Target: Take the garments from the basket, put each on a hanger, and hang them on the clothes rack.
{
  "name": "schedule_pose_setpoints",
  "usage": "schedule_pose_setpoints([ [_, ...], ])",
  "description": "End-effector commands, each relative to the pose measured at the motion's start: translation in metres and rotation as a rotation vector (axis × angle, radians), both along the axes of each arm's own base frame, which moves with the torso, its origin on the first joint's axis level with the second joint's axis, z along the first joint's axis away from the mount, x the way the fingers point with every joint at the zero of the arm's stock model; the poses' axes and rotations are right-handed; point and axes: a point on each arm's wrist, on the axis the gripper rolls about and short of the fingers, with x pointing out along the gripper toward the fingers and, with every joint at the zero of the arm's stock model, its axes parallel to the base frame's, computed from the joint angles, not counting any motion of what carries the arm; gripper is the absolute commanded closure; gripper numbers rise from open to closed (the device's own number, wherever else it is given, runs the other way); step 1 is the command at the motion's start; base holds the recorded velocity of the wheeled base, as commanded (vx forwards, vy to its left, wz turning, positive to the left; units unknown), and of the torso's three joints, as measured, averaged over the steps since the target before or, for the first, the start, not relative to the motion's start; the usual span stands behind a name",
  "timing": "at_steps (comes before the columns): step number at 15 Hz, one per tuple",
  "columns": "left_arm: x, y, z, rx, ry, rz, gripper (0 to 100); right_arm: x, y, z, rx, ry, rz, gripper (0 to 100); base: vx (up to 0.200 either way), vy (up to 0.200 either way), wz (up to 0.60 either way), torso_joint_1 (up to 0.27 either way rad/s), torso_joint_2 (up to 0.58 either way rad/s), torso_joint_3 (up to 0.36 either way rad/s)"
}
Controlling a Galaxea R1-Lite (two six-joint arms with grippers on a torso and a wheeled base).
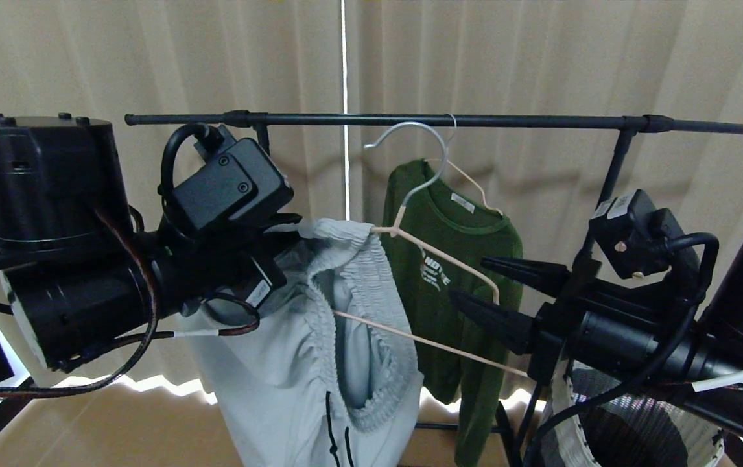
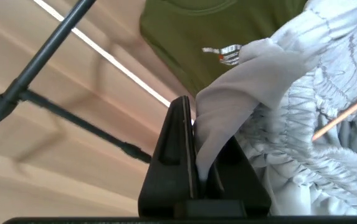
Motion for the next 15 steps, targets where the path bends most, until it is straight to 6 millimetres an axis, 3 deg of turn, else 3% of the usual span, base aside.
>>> schedule_pose_setpoints([
  [1,0.007,0.009,0.000,-0.002,0.001,0.059,100,0.004,-0.005,0.001,0.000,-0.002,-0.039,0,0.000,0.000,0.00,0.000,0.00,0.000],
  [7,0.012,0.024,-0.009,-0.068,0.053,0.375,100,0.000,-0.020,-0.002,-0.002,0.002,-0.085,0,0.000,0.000,0.00,0.000,0.00,0.000],
  [11,0.011,0.031,-0.011,-0.086,0.092,0.455,100,0.000,-0.020,-0.011,-0.025,0.031,-0.085,0,0.000,0.000,0.00,0.000,0.00,0.000],
  [15,-0.006,0.045,-0.005,-0.086,0.178,0.493,100,0.000,-0.020,-0.019,-0.045,0.056,-0.085,0,0.000,0.000,0.00,0.000,0.00,0.000],
])
